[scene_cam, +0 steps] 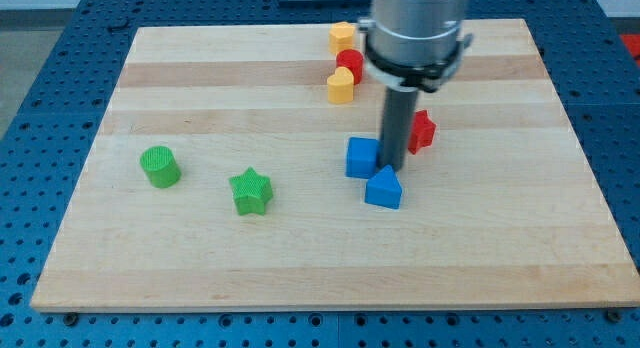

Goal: Move the red star above the blue cube

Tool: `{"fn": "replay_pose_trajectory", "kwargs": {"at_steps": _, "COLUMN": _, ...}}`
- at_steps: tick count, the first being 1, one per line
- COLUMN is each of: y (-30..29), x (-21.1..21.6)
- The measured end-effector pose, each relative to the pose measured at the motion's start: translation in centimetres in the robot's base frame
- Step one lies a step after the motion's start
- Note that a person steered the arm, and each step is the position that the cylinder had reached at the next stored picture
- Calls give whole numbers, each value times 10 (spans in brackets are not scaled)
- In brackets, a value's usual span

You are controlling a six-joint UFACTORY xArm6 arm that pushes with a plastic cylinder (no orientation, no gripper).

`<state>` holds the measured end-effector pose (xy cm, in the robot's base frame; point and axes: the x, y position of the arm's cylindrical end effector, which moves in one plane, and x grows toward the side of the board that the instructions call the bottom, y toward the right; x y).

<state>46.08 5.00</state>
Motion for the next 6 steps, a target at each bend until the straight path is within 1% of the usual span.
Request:
{"fn": "replay_pose_trajectory", "kwargs": {"at_steps": 1, "y": -16, "x": 6}}
{"fn": "replay_pose_trajectory", "kwargs": {"at_steps": 2, "y": 22, "x": 29}}
{"fn": "replay_pose_trajectory", "kwargs": {"at_steps": 3, "y": 84, "x": 34}}
{"fn": "replay_pose_trajectory", "kwargs": {"at_steps": 4, "y": 133, "x": 19}}
{"fn": "replay_pose_trajectory", "kwargs": {"at_steps": 5, "y": 126, "x": -15}}
{"fn": "replay_pose_trajectory", "kwargs": {"at_steps": 6, "y": 80, "x": -48}}
